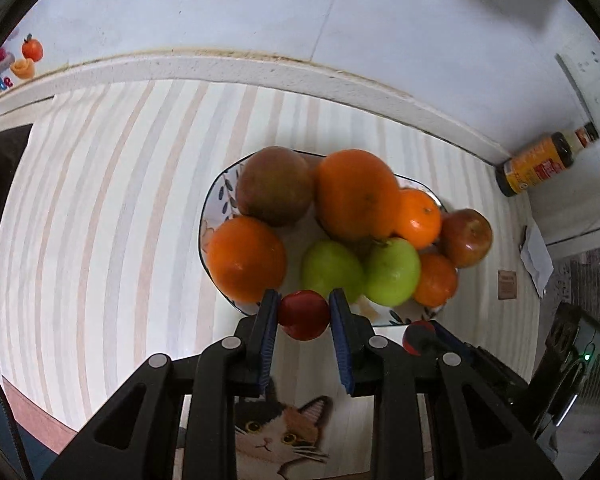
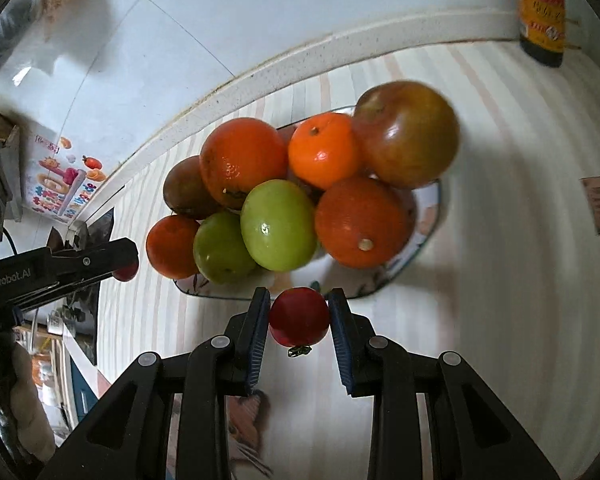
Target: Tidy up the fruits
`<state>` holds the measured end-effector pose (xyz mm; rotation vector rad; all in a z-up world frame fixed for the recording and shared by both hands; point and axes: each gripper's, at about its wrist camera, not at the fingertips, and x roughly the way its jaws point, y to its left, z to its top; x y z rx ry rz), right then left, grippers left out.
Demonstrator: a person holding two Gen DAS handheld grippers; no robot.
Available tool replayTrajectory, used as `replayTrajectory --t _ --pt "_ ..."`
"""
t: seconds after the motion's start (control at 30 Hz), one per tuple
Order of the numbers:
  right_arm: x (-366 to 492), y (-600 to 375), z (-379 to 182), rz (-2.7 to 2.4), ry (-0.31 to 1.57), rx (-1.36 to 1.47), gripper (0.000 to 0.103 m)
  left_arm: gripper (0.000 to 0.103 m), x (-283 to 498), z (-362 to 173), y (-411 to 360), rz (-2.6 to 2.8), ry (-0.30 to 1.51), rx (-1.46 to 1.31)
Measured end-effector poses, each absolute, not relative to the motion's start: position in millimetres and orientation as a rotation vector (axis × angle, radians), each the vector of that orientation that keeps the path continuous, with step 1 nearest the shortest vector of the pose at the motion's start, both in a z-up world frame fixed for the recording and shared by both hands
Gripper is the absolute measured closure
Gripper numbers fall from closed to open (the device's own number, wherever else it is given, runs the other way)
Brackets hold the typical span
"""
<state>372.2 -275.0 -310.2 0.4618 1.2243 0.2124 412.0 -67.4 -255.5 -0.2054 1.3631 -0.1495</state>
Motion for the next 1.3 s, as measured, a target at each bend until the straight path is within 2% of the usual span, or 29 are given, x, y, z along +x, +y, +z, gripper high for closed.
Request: replayTrajectory --t 0.37,0.83,0.87,0.93,1.0,1.03,1.1,1.13,1.17,1.2,1.27,1.3 --pt "386 -258 -327 0.205 1.219 0.479 0.07 0.08 412 -279 -71 -0.171 1.416 -0.2" --pt "390 -254 -326 0.221 1.214 0.449 0.068 0.079 410 -295 -74 -0.133 1.394 -0.178" --pt "389 -253 -327 0.22 1.217 0.448 0.064 0.079 410 -295 -75 -0.128 1.394 -0.179" --pt "388 -254 -326 0.222 1.213 0.456 0.051 0.078 412 -295 -73 -0.118 1.398 -0.188" --pt "386 -255 -322 0.217 1.196 0.463 0.03 0.078 413 -294 -71 -0.109 1.399 -0.205" --pt "385 -256 -318 0.213 1.183 0.464 0.028 0.076 414 -292 -68 -0.104 1.394 -0.218" --pt "383 -258 -309 0.21 1.157 0.466 0.026 0.064 414 -286 -65 -0.099 1.377 -0.229" --pt "382 -260 -304 0.205 1.147 0.466 0.024 0.054 414 -281 -62 -0.093 1.358 -0.232" --pt "381 -261 -300 0.196 1.139 0.464 0.017 0.045 414 -277 -61 -0.089 1.346 -0.231" --pt "380 -263 -294 0.187 1.129 0.464 0.012 0.04 414 -272 -59 -0.083 1.334 -0.227" --pt "377 -268 -287 0.169 1.118 0.461 0.011 0.023 414 -263 -56 -0.077 1.312 -0.217" --pt "376 -270 -282 0.148 1.122 0.444 0.011 0.02 413 -257 -56 -0.067 1.297 -0.193"
